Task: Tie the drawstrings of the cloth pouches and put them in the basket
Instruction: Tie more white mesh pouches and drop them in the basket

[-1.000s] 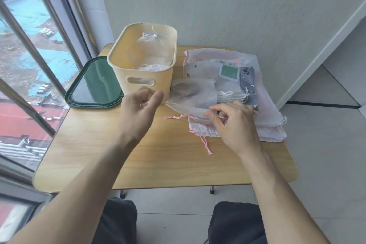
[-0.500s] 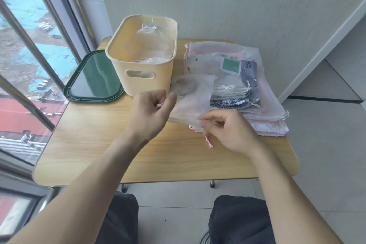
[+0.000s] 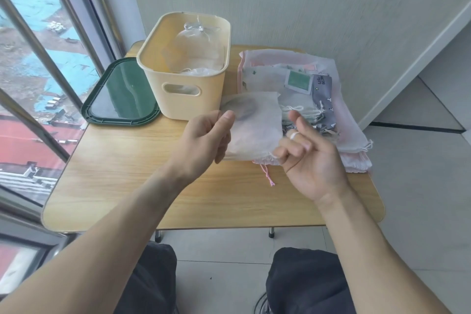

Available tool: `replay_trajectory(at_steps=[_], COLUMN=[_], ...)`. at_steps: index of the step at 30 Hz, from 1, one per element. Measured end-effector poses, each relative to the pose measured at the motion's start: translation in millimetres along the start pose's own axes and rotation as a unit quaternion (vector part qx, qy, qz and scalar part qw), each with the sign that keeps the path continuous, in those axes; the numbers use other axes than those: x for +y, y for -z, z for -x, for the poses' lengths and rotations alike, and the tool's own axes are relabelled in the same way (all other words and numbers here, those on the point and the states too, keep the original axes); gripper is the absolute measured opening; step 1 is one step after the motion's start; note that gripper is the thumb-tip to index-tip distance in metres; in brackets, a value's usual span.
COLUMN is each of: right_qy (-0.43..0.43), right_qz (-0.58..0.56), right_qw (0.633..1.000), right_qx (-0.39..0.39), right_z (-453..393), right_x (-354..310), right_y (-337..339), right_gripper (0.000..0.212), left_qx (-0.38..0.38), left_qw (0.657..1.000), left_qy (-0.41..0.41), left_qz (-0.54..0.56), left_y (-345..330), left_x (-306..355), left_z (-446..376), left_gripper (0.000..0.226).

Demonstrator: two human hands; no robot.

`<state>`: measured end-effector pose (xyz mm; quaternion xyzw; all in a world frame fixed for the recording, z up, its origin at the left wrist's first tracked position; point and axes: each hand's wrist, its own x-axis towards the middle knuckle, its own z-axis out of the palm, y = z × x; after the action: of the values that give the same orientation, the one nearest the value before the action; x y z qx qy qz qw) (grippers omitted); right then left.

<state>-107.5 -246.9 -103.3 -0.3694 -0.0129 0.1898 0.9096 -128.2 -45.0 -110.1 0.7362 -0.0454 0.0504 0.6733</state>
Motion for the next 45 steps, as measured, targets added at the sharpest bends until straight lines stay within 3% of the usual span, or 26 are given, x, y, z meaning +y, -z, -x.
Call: replay_trajectory(at_steps=[3, 6, 10, 12, 16, 21, 33, 36, 41, 45], right_qy=[-0.023, 0.002, 0.022, 0.022, 0.025, -0.069, -0.153, -0.104, -0.076, -0.047], right_qz=[0.133, 0.315, 0.553, 0.637, 0.727, 0.798, 0.772, 0.791, 0.768, 0.765], right_qw=[0.991, 0.949, 0.833, 0.77, 0.686, 0.597, 0.606, 0.592, 0.611, 0.626], right_qx=[-0.009, -0.001, -0.014, -0.018, -0.007, -0.04, -0.11, -0.116, -0.175, -0.145], right_z=[-2, -6, -5, -2, -1, 5, 18, 29, 46, 38], right_x=[5, 6, 0, -4, -12, -7, -12, 7, 20, 16], right_y=[2, 12, 21, 25, 29, 15, 1, -10, -26, -25], right_gripper=[0.018, 0.019, 0.024, 0.025, 0.024, 0.026, 0.03, 0.03, 0.037, 0.032], left_qx=[-0.012, -0.019, -0.091, -0.085, -0.044, -0.022, 0.022, 0.025, 0.036, -0.059], left_qw=[0.999, 0.991, 0.961, 0.951, 0.937, 0.922, 0.932, 0.939, 0.986, 0.994], left_qy=[0.028, -0.002, 0.013, 0.013, -0.001, -0.006, 0.028, 0.042, 0.013, 0.022], left_qz=[0.017, -0.134, -0.259, -0.296, -0.348, -0.387, -0.362, -0.339, -0.162, -0.09], left_y=[2, 8, 10, 12, 16, 17, 32, 35, 27, 25], left_x=[2, -2, -2, -2, -2, -4, -3, -7, -3, -4], left_z=[1, 1, 4, 3, 0, -5, -13, -11, -8, -7], left_gripper=[0.044, 0.049, 0.051, 0.052, 0.052, 0.052, 0.049, 0.051, 0.04, 0.034])
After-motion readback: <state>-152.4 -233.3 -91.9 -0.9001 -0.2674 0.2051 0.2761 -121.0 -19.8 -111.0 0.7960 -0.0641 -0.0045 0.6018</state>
